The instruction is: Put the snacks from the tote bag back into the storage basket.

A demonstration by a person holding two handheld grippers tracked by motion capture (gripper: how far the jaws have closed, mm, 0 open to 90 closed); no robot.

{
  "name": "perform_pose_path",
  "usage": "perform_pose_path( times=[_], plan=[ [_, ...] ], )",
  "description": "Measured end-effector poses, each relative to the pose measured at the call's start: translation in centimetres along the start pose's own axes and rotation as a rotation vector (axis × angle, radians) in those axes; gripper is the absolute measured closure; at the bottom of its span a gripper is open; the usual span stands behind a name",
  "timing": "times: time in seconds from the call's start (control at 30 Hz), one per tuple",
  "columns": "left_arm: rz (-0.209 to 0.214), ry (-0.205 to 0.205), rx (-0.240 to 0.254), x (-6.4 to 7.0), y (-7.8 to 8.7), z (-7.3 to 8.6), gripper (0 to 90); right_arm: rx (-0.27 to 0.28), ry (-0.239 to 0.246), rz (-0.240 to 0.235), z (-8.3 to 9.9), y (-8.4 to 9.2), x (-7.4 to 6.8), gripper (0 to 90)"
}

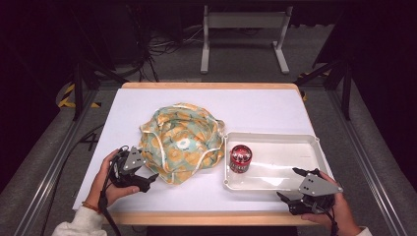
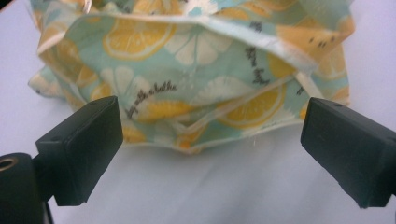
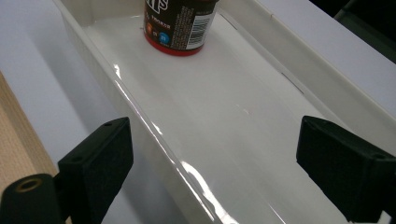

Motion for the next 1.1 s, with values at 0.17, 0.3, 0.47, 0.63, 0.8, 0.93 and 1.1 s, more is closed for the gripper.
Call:
perform_pose_path(
  times=[0.17,0.3,0.47,0.63,0.8,0.93,1.1],
  plan=[
    [-0.003,0.048,0.035,-0.6,0.4,1.4,6.2,0.002,0.003,-0.005,-0.1,-0.1,-0.1,11.4],
    [0.002,0.071,0.082,-0.7,0.9,2.5,5.9,0.003,0.005,-0.006,-0.2,-0.2,0.0,11.4],
    [-0.005,0.099,0.161,-0.5,1.4,3.3,5.7,0.006,0.003,-0.007,-0.2,-0.3,0.0,11.4],
    [-0.009,0.146,0.202,0.3,1.5,4.4,5.3,0.006,0.002,-0.001,-0.4,-0.3,0.2,11.4],
    [-0.014,0.152,0.210,0.7,1.7,4.8,5.2,0.012,0.005,-0.008,-0.7,-0.5,0.0,11.4],
    [-0.010,0.146,0.212,0.8,1.6,4.5,5.2,0.011,0.008,-0.010,-0.7,-0.6,0.0,11.4],
    [0.002,0.145,0.201,1.0,1.2,4.3,5.2,0.009,-0.005,0.000,-0.5,-0.6,0.4,11.4]
  ],
)
Point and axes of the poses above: each handheld gripper's, and its own axes: y roughly backward along the jaws, z roughly out of its underside, x roughly to its right, the point moved 7 cm from there along -y, roughly forward along the jaws, and after that the axes turned 13 degrees about z, right-handed, at the moved point
